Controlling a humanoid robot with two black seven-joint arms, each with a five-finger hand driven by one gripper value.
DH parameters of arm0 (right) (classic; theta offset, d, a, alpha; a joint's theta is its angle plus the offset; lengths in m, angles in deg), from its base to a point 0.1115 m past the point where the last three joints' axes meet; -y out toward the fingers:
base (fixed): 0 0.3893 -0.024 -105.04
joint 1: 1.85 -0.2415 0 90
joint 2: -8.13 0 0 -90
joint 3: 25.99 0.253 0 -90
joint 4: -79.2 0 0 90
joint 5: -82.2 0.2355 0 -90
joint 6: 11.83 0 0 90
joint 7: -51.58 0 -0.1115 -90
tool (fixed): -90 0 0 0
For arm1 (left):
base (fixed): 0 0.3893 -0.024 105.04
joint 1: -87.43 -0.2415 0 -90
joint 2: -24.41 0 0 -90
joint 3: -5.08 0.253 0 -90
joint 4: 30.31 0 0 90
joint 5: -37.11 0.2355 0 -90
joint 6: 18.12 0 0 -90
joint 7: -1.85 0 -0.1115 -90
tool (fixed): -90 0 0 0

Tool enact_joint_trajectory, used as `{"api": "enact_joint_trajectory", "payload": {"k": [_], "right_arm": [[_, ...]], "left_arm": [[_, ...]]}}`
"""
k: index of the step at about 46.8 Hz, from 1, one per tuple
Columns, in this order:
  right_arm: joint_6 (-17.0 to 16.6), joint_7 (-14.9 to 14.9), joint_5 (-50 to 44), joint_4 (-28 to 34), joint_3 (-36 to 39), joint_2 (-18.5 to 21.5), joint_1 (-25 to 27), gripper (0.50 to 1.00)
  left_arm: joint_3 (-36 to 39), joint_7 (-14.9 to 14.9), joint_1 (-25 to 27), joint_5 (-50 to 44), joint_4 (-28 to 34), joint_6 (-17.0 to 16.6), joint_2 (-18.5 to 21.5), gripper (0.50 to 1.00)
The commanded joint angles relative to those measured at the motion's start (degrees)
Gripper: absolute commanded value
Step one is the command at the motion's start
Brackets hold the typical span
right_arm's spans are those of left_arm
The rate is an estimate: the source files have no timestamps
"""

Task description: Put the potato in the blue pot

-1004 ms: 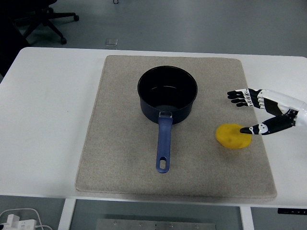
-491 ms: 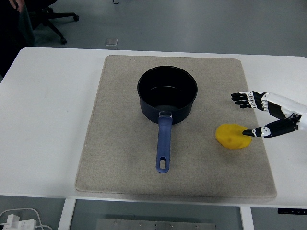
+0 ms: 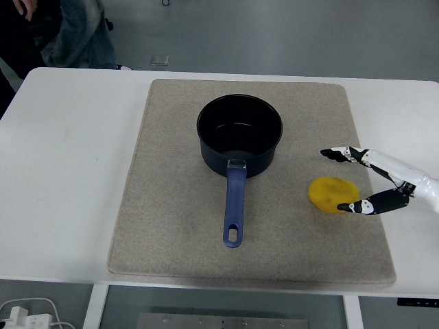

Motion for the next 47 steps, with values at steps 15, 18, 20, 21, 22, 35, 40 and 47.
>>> {"api": "enact_joint_trajectory", "payload": {"k": [15,18,20,21,22,35,40,47], "right_arm": [[4.66,1.87,-1.63,0.79,-2.00,3.08,2.31,0.911],[4.75,1.87,-1.54,1.67,-1.82,3.70,2.31,0.915],[4.75,1.95,-1.54,2.20,-1.82,3.96,2.31,0.917],[4.75,2.04,-1.54,2.37,-1.74,4.14,2.31,0.917],[4.75,2.04,-1.54,2.46,-1.82,4.23,2.31,0.917],[4.75,2.30,-1.54,4.22,-1.74,5.63,2.31,0.915],[4.75,3.53,-1.63,5.89,-2.09,6.25,2.31,0.901],[4.84,4.15,-1.71,7.82,-2.17,6.69,2.40,0.821]], "left_arm": [[-0.07,0.00,0.00,0.00,0.00,0.00,0.00,0.996],[-0.07,0.00,0.00,0.00,0.00,0.00,0.00,0.996],[-0.07,0.00,0.00,0.00,0.00,0.00,0.00,0.996],[-0.07,0.00,0.00,0.00,0.00,0.00,0.00,0.996],[-0.07,0.00,0.00,0.00,0.00,0.00,0.00,0.996],[-0.07,0.00,-0.01,-0.09,0.00,0.00,0.00,0.996],[-0.07,0.00,-0.01,-0.09,-0.08,0.00,0.00,0.996],[-0.07,0.00,-0.01,-0.09,-0.08,0.00,0.00,0.996]]}}
